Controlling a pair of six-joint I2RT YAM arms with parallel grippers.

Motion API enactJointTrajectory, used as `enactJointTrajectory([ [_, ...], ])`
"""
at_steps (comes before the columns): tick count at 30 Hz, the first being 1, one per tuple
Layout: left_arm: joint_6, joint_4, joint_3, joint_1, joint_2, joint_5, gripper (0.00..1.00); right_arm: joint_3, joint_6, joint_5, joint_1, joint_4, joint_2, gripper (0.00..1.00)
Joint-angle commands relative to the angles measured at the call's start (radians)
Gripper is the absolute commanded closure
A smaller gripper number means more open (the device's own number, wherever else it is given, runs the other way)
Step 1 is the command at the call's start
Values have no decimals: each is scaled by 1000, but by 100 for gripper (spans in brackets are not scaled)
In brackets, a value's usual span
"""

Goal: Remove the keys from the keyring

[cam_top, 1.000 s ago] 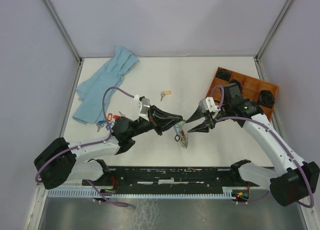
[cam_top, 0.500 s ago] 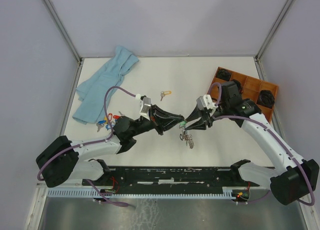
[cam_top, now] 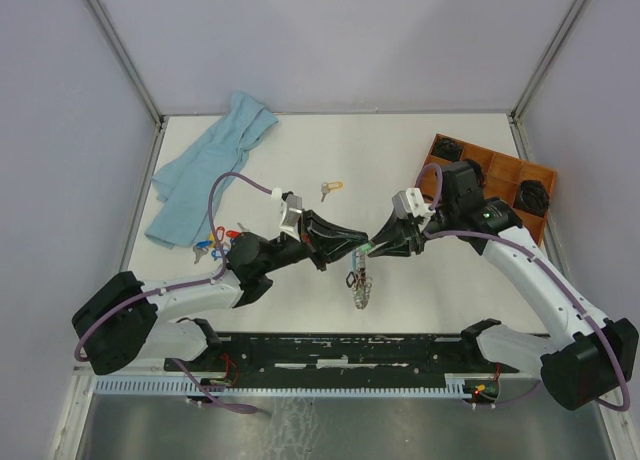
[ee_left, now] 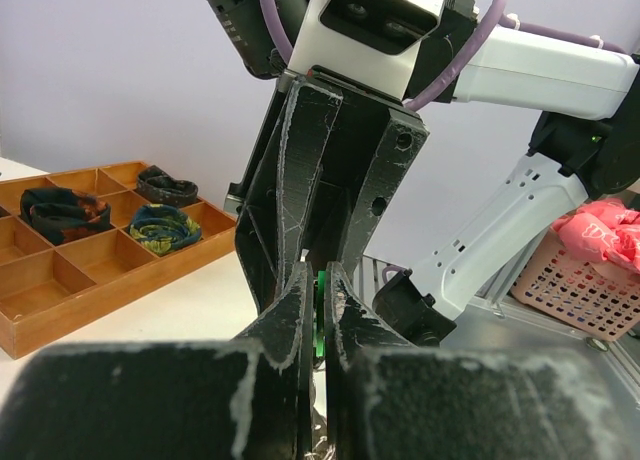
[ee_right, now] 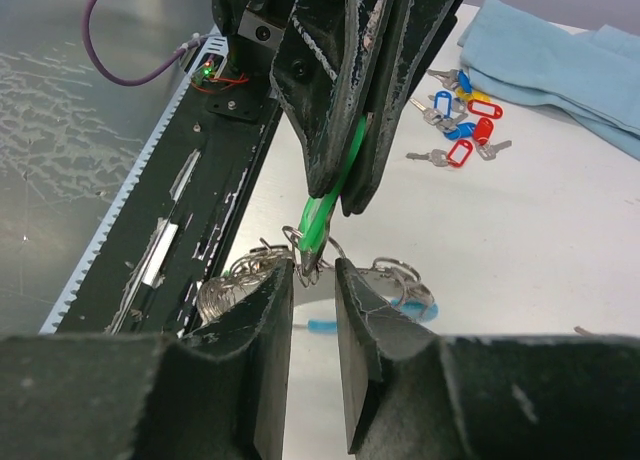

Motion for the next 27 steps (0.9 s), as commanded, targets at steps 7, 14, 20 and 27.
enactJointTrajectory([
  [7, -28, 99, 53, 0, -11, 3, 97, -4, 44, -9, 13, 57, 3, 72],
  [14, -26, 97, 54, 1, -20, -2, 97, -8, 45, -5, 16, 61, 8, 72],
  [20, -26, 94, 55, 0, -21, -1, 97, -7, 45, -3, 24, 62, 13, 72],
  [27, -24, 95, 56, 1, -26, -5, 97, -5, 48, 6, 29, 64, 12, 74],
])
